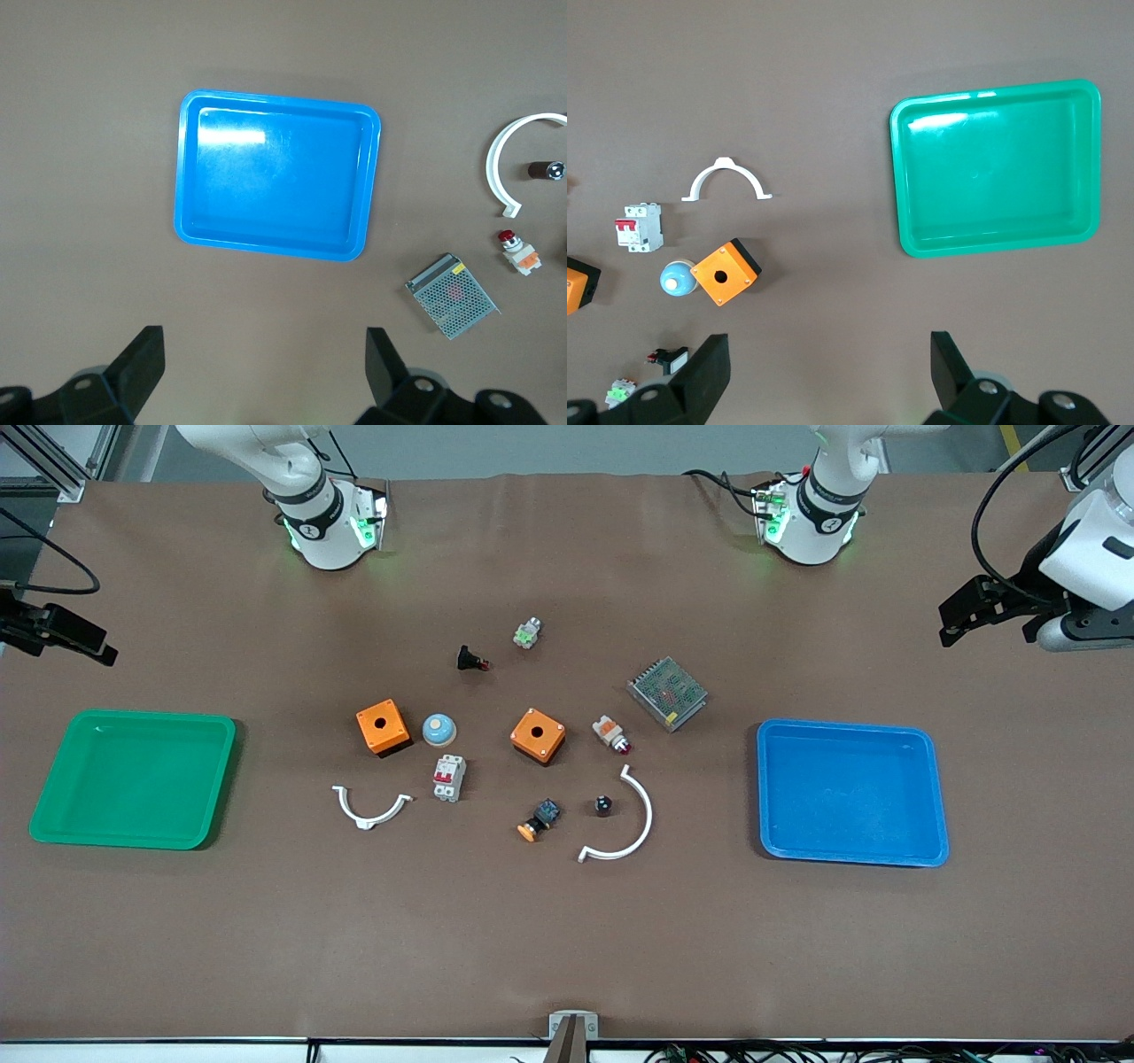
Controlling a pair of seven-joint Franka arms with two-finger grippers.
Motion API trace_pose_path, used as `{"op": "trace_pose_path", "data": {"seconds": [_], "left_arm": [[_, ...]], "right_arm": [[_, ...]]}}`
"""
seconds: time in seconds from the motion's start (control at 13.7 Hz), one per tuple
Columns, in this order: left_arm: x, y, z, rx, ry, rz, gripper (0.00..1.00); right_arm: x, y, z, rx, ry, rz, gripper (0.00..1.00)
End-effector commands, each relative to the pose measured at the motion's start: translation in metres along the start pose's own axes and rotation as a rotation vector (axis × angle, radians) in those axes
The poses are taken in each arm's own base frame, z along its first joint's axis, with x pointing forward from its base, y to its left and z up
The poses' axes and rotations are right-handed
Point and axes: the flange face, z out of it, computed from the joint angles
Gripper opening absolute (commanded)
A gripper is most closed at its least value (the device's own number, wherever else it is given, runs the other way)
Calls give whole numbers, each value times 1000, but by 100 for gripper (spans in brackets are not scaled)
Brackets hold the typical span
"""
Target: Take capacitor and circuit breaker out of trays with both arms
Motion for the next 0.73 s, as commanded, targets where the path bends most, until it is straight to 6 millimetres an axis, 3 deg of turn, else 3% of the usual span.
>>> {"op": "trace_pose_path", "data": {"seconds": [0.0, 0.29, 0.44, 0.66], "left_arm": [[-6, -2, -9, -17, 5, 1, 100], [-7, -1, -10, -17, 8, 1, 100], [-10, -2, -16, -17, 19, 2, 100], [-10, -3, -19, -16, 25, 11, 100]], "right_arm": [[6, 9, -17, -17, 31, -8, 100], [16, 14, -27, 12, 61, 17, 100], [17, 48, -31, 65, 72, 72, 100], [17, 42, -31, 63, 71, 66, 100]]}}
